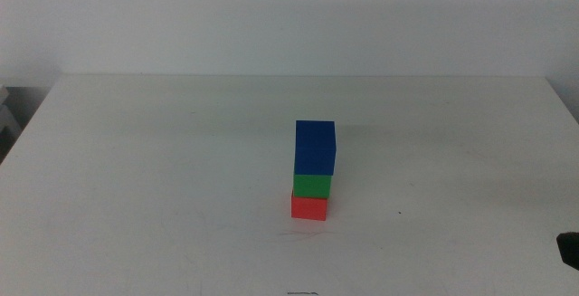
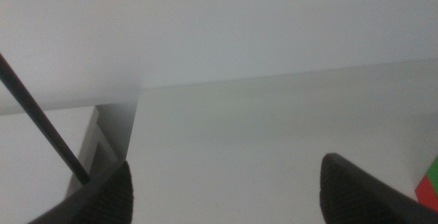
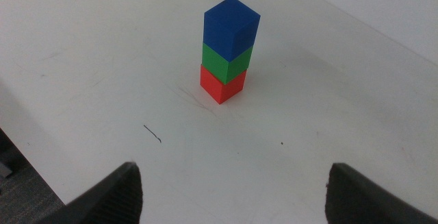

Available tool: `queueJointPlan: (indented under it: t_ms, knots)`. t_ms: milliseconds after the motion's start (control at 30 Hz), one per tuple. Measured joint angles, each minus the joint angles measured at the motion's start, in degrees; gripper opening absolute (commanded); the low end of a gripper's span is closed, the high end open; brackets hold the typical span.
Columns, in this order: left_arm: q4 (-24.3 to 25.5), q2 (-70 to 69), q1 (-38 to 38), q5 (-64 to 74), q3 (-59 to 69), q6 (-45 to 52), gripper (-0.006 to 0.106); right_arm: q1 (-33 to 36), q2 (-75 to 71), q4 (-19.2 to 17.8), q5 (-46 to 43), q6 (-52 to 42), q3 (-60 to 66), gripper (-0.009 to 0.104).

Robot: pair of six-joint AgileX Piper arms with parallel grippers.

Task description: Stack red cubes first, then green, then blue cubes in a specific spot.

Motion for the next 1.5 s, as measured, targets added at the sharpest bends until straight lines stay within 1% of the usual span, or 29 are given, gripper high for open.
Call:
queueJointPlan:
  t_ms: [133,233,333,400,533,667,867,1033,1167,1300,1400,1500]
  knots:
    - [0.06,-2.80,0.00,-0.14,0.38,0.00,0.094,0.00,0.00,0.00,0.00,0.00,0.00,0.088]
    - [0.72,-6.17,0.00,-2.71,3.62,0.00,0.094,0.00,-0.24,0.00,-1.14,0.00,1.29,0.088]
    - [0.79,-11.12,0.00,-8.91,9.40,0.00,0.094,-0.65,-1.60,0.00,-5.33,0.00,4.13,0.088]
    - [-0.15,-14.74,0.00,-13.39,14.16,0.00,0.094,-1.81,-2.91,-0.42,-9.34,0.00,6.56,0.088]
    - [-2.13,-20.47,0.00,-18.60,23.16,0.00,0.094,-6.48,-5.53,-0.47,-16.31,0.00,12.04,0.088]
    - [-2.42,-26.41,0.00,-22.63,31.50,0.00,0.094,-12.34,-9.43,-0.61,-18.78,0.00,17.04,0.088]
    - [-2.55,-36.86,0.00,-26.36,42.30,0.00,0.094,-23.78,-19.57,-0.85,-22.70,0.00,27.29,0.088]
    - [-2.55,-38.22,0.00,-27.83,48.59,0.00,0.094,-32.83,-29.54,-0.87,-25.53,0.00,35.11,0.088]
    - [-2.60,-38.22,0.00,-32.18,52.92,0.00,0.094,-38.17,-34.91,-0.87,-27.44,0.00,39.23,0.088]
    - [-2.75,-38.22,0.00,-36.20,57.06,0.00,0.094,-40.61,-35.24,-0.81,-29.71,0.00,42.36,0.088]
    - [-2.81,-38.22,0.00,-37.73,59.55,0.00,0.094,-40.96,-35.24,-0.81,-31.17,0.00,44.16,0.088]
    - [-3.10,-38.22,0.00,-39.40,61.10,0.00,0.094,-41.01,-35.24,-1.15,-34.85,0.00,45.93,0.088]
